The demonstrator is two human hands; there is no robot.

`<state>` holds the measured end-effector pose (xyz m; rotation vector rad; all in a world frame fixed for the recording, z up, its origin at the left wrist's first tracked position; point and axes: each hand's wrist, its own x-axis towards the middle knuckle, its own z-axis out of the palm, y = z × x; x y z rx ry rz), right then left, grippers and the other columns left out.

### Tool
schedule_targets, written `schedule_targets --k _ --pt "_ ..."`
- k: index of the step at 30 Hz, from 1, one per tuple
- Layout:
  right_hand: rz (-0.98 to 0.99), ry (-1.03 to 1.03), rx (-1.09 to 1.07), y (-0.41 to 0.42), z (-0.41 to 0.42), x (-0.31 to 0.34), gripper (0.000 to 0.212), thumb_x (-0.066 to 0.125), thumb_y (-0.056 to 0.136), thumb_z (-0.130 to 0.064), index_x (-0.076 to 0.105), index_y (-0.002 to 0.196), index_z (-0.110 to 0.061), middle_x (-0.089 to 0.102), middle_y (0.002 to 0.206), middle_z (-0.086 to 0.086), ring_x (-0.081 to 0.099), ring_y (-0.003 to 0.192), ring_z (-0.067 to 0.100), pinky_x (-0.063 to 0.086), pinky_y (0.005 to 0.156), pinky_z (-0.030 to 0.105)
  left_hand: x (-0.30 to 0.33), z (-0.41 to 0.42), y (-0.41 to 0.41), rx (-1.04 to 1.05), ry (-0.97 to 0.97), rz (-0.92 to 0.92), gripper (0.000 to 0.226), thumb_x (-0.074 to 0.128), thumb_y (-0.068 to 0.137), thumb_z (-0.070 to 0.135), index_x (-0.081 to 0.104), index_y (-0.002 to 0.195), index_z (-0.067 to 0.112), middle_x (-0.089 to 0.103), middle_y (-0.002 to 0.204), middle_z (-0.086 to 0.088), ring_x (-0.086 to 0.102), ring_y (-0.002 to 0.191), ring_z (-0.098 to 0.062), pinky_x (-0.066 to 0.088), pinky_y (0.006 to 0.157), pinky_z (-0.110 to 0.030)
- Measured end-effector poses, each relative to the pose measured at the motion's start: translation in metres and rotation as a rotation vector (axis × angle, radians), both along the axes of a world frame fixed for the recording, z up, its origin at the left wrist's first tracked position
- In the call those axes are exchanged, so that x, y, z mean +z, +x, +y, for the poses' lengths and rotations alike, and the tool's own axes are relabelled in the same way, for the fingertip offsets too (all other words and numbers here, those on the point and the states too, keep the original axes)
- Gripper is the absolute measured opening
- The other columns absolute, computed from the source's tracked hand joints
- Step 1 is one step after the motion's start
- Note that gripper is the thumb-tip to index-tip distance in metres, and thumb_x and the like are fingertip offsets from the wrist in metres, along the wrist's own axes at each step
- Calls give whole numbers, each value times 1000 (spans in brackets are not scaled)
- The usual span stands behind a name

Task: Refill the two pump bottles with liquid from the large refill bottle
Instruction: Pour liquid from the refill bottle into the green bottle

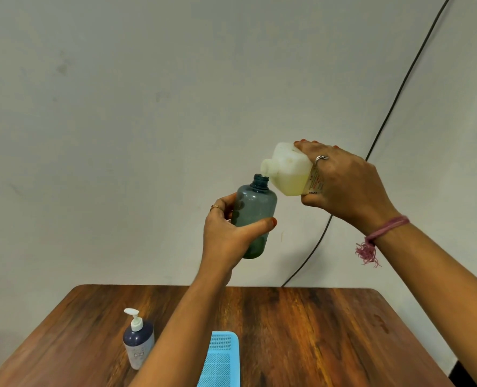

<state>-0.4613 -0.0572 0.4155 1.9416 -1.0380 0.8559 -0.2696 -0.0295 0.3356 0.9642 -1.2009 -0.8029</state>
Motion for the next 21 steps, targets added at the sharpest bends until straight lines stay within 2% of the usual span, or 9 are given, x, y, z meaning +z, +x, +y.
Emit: schedule_targets --k 21 --pt "9 -22 5 -1 1 1 87 90 51 -23 56 129 -5 66 118 15 67 99 33 55 77 44 1 0 -2 0 -7 -1 75 90 59 22 49 123 28 56 115 10 57 99 -6 51 61 -11"
